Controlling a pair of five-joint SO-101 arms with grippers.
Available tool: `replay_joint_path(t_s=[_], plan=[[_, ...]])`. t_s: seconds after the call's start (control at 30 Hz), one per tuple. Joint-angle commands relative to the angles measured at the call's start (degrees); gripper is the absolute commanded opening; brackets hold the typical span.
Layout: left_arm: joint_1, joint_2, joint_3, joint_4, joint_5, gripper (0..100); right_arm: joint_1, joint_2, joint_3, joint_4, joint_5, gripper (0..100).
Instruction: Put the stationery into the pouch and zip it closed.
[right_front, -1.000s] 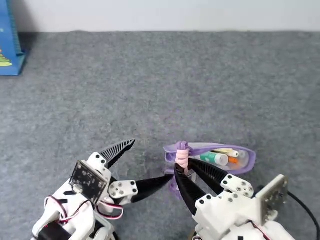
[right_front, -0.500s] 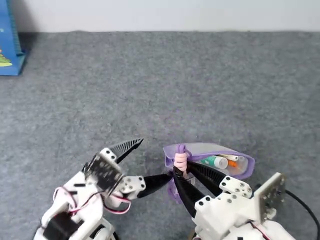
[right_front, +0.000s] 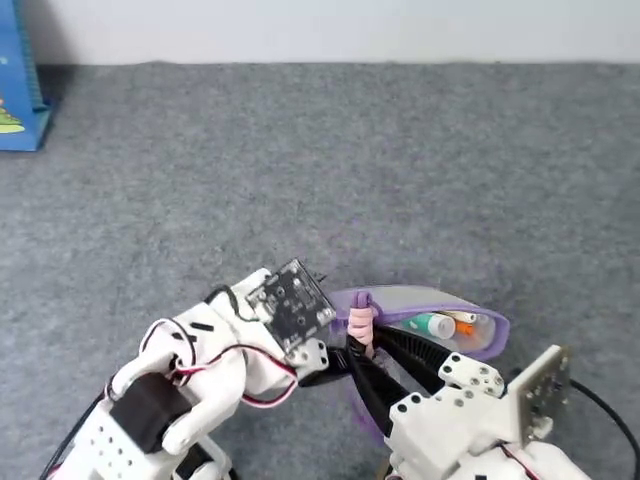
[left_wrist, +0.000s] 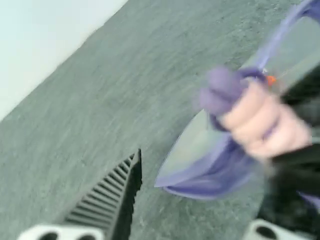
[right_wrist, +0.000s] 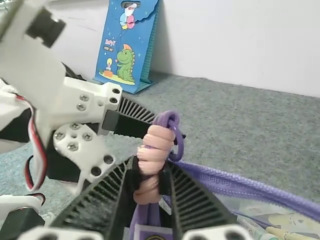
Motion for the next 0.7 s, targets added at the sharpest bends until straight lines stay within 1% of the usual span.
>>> replay_joint_path(t_s=[0.0, 0.1, 0.17, 0.27, 0.37, 0.47, 0.57, 0.67], plan=[[1.8, 0.6, -4.1, 0.1, -0.9, 36, -0.1, 0.0, -2.5, 0.3, -0.5, 0.7], [3.0, 0.6, -4.4, 0.1, -2.4, 36, -0.1, 0.0, -2.6, 0.3, -0.5, 0.7], [4.1, 0.7, -4.1, -0.7, -2.5, 34, -0.1, 0.0, -2.6, 0.3, -0.5, 0.7], [5.1, 0.8, -2.0, -4.5, -2.5, 30, -0.1, 0.0, -2.9, 0.9, -0.5, 0.7], [5.1, 0.8, 1.7, -9.9, -2.5, 28, -0.1, 0.0, -3.0, 1.0, -0.5, 0.7], [5.1, 0.8, 4.1, -12.9, -2.5, 26, -0.1, 0.0, -3.0, 1.1, -0.5, 0.7], [5.1, 0.8, 4.7, -13.7, -2.5, 22, -0.1, 0.0, -3.0, 1.1, -0.4, 0.7], [5.1, 0.8, 4.8, -13.5, -2.3, 16, -0.1, 0.0, -3.0, 1.1, -0.4, 0.7]])
